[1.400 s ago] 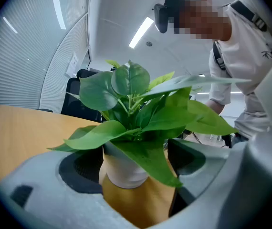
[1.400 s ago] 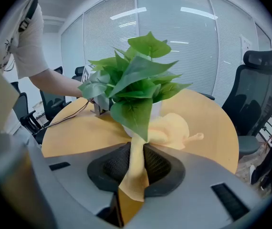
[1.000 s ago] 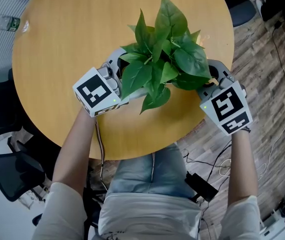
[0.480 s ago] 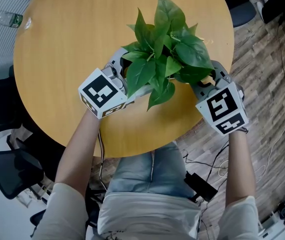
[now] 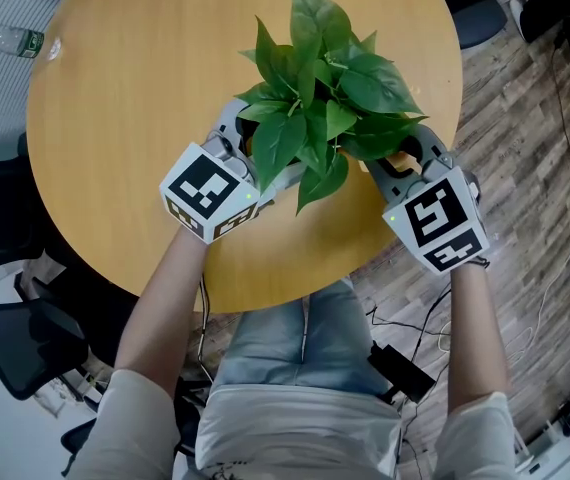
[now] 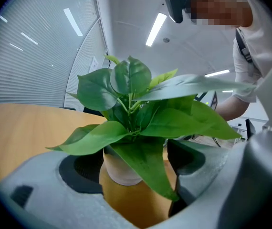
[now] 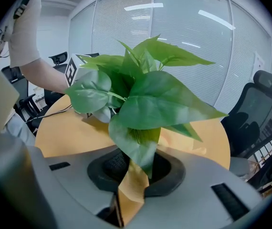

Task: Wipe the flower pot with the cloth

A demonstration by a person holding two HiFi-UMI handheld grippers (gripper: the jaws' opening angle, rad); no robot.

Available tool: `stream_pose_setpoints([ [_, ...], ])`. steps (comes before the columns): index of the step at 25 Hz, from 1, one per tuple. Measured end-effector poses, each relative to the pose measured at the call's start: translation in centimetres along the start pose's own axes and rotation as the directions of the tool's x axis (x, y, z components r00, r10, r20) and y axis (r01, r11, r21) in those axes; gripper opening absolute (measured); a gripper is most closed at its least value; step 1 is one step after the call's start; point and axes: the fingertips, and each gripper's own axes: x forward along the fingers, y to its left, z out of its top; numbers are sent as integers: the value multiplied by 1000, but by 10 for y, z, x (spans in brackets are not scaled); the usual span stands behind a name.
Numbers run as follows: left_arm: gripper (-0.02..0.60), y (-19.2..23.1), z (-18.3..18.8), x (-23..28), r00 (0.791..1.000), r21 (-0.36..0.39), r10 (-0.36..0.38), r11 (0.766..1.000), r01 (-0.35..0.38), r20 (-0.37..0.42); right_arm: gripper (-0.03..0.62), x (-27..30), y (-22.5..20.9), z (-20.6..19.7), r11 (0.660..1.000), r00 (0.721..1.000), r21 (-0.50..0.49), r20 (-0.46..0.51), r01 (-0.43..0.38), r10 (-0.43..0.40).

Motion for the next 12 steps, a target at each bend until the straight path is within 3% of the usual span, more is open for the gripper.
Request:
stream_pose_setpoints([
  [12, 428, 1, -1, 2, 992, -34, 126, 991, -126, -3, 66, -1, 13, 1, 1000, 999, 21, 30, -14, 14],
])
